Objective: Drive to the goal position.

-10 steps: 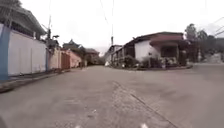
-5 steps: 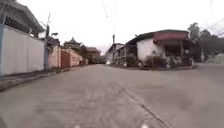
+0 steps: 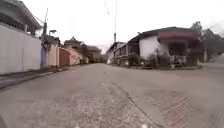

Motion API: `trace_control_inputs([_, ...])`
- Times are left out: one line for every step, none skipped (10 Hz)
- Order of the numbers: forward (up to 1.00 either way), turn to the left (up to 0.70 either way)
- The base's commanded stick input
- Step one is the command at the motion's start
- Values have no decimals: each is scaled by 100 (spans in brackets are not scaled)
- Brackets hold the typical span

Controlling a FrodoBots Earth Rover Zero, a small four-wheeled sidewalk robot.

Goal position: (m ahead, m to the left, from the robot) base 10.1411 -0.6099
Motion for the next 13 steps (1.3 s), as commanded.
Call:
trace_control_inputs([100,0])
trace_control_inputs([100,0])
trace_control_inputs([100,0])
trace_control_inputs([100,0])
trace_control_inputs([100,0])
trace_control_inputs([100,0])
trace_control_inputs([100,0])
trace_control_inputs([100,-10])
trace_control_inputs([100,-27])
trace_control_inputs([100,-27])
trace_control_inputs([100,-27])
trace_control_inputs([100,-27])
trace_control_inputs([100,-27])
